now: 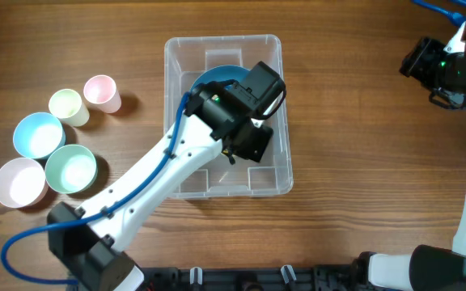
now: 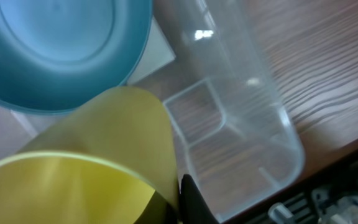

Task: Pack container
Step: 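Place the yellow cup into the container's lower left area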

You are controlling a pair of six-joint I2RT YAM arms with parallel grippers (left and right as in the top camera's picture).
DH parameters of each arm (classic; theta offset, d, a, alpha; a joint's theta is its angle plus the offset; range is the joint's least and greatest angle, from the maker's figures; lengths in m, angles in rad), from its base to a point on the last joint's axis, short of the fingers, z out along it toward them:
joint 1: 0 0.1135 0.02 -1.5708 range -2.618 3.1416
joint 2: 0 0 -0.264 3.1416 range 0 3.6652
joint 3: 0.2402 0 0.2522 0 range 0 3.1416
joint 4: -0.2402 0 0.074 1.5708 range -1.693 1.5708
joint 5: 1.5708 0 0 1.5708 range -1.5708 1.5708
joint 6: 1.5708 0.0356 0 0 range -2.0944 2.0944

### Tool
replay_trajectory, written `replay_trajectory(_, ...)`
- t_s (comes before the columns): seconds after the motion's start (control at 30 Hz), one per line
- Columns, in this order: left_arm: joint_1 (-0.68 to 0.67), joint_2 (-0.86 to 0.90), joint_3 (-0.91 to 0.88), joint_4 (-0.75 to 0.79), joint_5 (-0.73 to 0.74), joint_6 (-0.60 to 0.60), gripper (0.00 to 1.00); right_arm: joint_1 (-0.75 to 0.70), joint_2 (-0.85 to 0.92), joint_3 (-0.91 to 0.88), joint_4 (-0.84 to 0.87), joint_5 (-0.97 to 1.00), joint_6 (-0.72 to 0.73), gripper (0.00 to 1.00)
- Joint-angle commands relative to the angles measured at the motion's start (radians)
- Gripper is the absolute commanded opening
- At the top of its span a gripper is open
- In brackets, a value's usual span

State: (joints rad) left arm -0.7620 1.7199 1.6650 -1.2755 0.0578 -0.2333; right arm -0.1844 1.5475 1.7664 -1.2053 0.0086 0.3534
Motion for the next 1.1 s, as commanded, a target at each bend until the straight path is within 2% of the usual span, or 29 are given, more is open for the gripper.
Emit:
replay_trajectory(0.0,0.014,0.032,0.003,-0.076,0.013,0.001,0.04,-0.002,0.009,-0.008,0.000,0.020,-0.003,0.70)
replay_trajectory(0.2,0.048,0.034,-0.026,-0.127,-0.033,-0.064,0.04,-0.002,0.009,-0.008,-0.001,0.020,-0.006,0.70)
replay_trajectory(0.43,0.097,0.034,-0.230,0.055,-0.032,-0.093,0.04,-0.002,0.009,-0.008,-0.006,0.020,-0.010,0.70)
replay_trajectory(0.6,0.190,0.034,-0.317,0.118,-0.020,-0.089,0.04,-0.002,0.009,-0.008,-0.007,0.020,-0.010,0.70)
replay_trajectory(0.8,0.208,0.034,-0.391,0.174,0.005,-0.085,0.05,-0.002,0.009,-0.008,-0.005,0.020,-0.010,0.70)
replay_trajectory(0.87,0.208,0.034,-0.391,0.175,0.005,-0.085,0.19,-0.001,0.009,-0.008,-0.005,0.020,-0.010,0.70)
replay_trajectory(0.93,0.208,0.033,-0.383,0.180,0.005,-0.085,0.44,-0.001,0.009,-0.008,-0.004,0.020,-0.010,0.70)
replay_trajectory(0.97,0.208,0.033,-0.371,0.177,0.005,-0.085,0.45,-0.001,0.008,-0.008,-0.004,0.020,-0.010,0.70)
replay_trajectory(1.03,0.208,0.030,-0.312,0.143,-0.007,-0.081,0.57,-0.001,0.009,-0.008,-0.005,0.020,-0.010,0.70)
replay_trajectory(1.07,0.209,0.026,-0.267,0.113,-0.015,-0.068,0.57,-0.001,0.009,-0.008,-0.005,0.020,-0.010,0.70)
